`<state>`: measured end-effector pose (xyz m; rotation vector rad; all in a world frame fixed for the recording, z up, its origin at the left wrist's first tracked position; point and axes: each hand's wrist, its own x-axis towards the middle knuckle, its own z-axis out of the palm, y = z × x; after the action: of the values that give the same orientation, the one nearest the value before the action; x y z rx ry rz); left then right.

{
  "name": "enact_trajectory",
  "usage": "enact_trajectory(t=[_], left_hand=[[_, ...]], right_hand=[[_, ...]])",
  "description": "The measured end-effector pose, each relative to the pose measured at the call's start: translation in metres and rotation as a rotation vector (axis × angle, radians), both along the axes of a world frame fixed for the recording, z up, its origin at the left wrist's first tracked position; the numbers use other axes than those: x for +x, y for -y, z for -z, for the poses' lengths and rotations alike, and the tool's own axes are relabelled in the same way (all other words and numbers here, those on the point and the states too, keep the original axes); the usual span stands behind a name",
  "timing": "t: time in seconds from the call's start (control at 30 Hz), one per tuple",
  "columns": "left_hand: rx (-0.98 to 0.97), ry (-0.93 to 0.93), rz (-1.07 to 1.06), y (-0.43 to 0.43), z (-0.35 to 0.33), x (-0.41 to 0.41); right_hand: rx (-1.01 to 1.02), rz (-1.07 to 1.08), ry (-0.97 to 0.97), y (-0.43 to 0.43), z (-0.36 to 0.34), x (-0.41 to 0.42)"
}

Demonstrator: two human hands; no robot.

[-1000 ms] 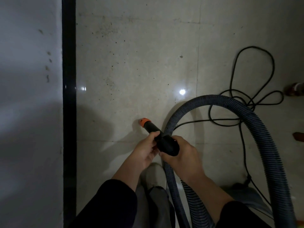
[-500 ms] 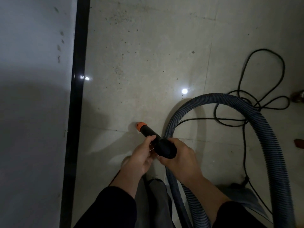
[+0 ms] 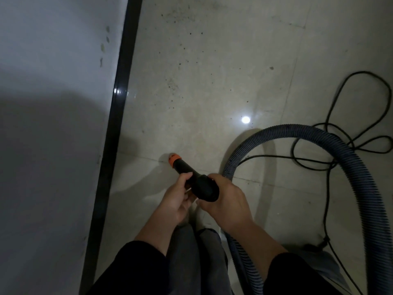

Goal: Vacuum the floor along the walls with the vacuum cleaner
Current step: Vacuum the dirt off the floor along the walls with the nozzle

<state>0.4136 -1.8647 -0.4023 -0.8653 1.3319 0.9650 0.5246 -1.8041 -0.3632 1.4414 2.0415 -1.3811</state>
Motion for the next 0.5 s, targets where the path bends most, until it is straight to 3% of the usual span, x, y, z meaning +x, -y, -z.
enact_trajectory(t=[0.27, 0.5], left_hand=[[-0.003, -0.006, -0.058, 0.024, -0.001, -0.014], [0.022, 0.002, -0.039, 0.001, -0.002, -0.009]], right_hand=[[-0.021, -0.149, 0.022, 0.01, -0.001, -0.022], [0.061, -0.061, 0.032, 0.001, -0.005, -0.016]])
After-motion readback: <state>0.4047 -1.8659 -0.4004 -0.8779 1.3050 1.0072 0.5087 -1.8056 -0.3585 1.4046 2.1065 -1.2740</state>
